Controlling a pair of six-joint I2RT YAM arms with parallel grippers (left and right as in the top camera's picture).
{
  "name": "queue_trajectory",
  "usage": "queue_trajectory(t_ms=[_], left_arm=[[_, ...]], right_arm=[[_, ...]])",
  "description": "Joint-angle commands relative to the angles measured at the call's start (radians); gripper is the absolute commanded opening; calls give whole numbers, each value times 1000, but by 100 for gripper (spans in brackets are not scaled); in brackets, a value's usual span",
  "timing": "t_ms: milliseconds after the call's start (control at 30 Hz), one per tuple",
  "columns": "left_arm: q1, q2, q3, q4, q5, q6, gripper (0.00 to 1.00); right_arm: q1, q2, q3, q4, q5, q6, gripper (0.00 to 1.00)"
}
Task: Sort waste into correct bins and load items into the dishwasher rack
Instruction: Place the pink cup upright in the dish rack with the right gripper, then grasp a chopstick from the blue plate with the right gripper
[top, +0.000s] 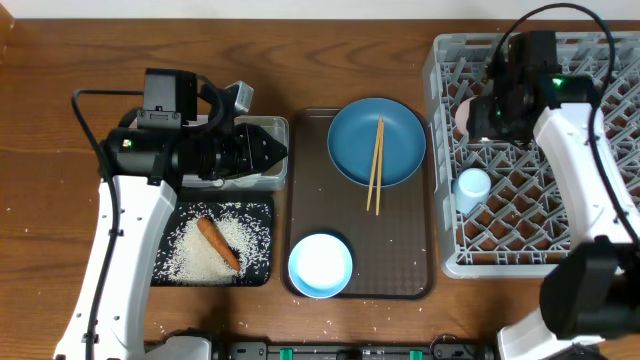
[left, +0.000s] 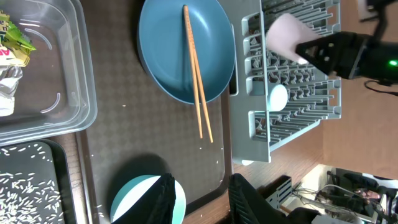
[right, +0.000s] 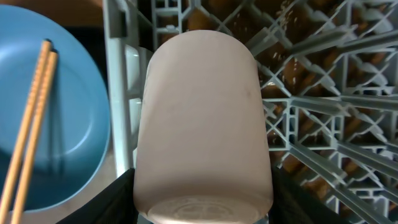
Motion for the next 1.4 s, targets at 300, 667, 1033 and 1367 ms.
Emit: queue_trajectory(t_ms=[300,667,1033,1367], left_arm=[[0,-2,-10,-3,-13,17,32],[0,-42,-9,-26,-298,1,33],[0,-165,-10,-56,-633,-52,65],[0,-164,-10,-58,-632,-52,87]], right_arm=[[-23,-10,48,-16,19,-10,99],[25,-79,296,-359,-190,-10,94],[243,-80,148,-320,-251,205,68],[345,-80,-174,80,-237,370,39]])
